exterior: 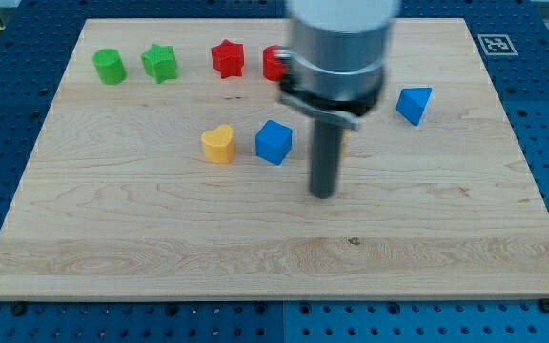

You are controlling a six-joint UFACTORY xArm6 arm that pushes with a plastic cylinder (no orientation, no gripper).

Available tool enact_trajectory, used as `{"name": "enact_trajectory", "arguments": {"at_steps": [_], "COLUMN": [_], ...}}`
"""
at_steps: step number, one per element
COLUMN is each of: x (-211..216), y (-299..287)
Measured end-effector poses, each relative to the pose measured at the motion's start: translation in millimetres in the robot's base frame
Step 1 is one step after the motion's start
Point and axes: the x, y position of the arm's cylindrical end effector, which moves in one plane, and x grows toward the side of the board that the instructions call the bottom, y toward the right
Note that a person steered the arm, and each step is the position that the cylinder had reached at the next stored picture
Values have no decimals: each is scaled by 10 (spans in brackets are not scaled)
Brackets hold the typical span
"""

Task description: Move blue triangle towards yellow hexagon

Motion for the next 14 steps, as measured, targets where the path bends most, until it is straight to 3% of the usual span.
{"name": "enact_trajectory", "arguments": {"at_steps": [2, 4, 5, 6, 8, 12, 14], "x": [-189, -1470, -1758, -1732, -1270, -1652, -1645], "y": [1281, 1637, 1658, 1431, 1280, 876, 742]}}
